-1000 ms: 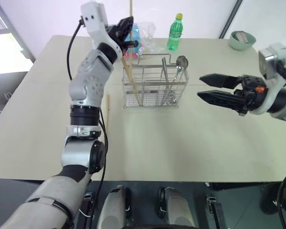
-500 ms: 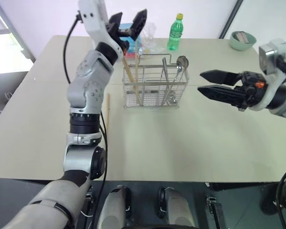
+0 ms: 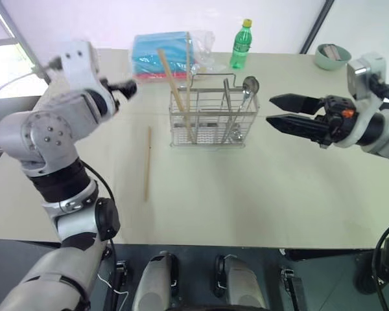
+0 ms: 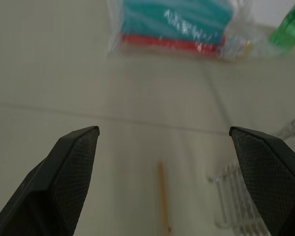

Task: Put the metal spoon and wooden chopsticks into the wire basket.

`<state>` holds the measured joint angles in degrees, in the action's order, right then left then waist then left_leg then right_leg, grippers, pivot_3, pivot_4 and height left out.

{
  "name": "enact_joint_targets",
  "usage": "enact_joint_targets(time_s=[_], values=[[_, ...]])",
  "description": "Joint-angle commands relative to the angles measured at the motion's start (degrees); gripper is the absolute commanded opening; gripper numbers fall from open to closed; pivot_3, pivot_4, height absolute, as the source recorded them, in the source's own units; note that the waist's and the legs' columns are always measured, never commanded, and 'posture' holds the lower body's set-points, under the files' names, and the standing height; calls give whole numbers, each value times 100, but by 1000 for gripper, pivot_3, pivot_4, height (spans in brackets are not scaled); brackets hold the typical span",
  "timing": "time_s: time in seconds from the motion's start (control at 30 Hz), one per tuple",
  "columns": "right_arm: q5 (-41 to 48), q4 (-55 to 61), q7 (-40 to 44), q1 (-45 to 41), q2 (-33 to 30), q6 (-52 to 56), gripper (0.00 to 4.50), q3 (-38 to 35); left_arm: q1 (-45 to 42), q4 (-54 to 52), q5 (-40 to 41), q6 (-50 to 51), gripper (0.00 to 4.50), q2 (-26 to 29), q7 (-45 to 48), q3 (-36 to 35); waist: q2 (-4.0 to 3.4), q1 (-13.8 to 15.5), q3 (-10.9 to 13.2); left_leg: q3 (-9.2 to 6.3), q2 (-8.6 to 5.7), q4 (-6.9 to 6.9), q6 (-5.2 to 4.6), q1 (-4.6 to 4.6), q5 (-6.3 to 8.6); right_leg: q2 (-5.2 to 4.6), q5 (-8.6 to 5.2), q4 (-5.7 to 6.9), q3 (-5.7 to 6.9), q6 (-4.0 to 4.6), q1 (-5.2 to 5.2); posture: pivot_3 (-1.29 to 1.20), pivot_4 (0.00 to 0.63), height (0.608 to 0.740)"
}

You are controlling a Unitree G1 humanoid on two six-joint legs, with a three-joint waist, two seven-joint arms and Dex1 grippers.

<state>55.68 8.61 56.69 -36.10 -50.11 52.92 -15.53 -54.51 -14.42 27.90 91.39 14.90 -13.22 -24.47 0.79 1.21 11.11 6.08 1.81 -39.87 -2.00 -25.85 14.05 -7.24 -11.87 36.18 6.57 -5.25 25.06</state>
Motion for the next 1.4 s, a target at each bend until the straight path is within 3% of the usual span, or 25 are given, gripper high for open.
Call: enact_joint_targets(time_s=[0.03, 0.6, 0.73, 0.93, 1.03, 1.17, 1.4], values=[[-22, 5, 43, -131, 38, -124, 3950, -37, 105, 119, -61, 111, 4451, -155, 37, 114, 0, -14, 0, 0, 1, 0, 1, -1, 0, 0, 0, 1, 0, 0, 1, 0, 150, 707], [-28, 189, 73, -32, -32, -110, 3950, -102, 217, 2834, -810, -1134, 4451, -173, 1343, 1382, -8, -20, -5, 3, 1, 0, 1, -1, 2, -5, 1, 0, 0, 2, 5, 0, 150, 707], [-31, 303, 74, 43, -40, -126, 3950, -92, 212, 3109, -1004, -1406, 3234, -123, 1293, 1267, -14, 0, -9, 4, 0, 0, -2, 1, 4, -11, 1, 0, 2, 2, 4, 0, 150, 707], [-94, 302, 174, 192, -118, -207, 3950, -125, 142, 3129, -1133, -1434, 219, -68, 1268, 1079, -15, 88, -10, 7, -2, 0, -18, 2, 13, -15, 2, 0, 4, 2, 4, 0, 150, 707], [-117, 261, 212, 157, -141, -242, 3950, -105, 208, 3044, -1326, -1758, 64, 114, 1321, 1282, -14, 97, -10, 7, -2, 0, -16, 1, 12, -16, 2, -1, 5, 2, 5, 0, 150, 707], [-98, 192, 227, 43, -128, -250, 3950, -97, 179, 3043, -1509, -2091, 64, 252, 1075, 999, -14, 80, -9, 8, 0, 0, -17, -1, 13, -16, 2, 0, 4, 3, 10, 0, 150, 707], [-187, 171, 306, 93, -126, -351, 3950, -52, -380, 3154, -1466, -4568, 64, 774, 722, -25, -10, 91, -7, 8, 1, -1, -4, -33, 5, -17, 3, 0, 6, 4, 37, 0, 150, 707]])
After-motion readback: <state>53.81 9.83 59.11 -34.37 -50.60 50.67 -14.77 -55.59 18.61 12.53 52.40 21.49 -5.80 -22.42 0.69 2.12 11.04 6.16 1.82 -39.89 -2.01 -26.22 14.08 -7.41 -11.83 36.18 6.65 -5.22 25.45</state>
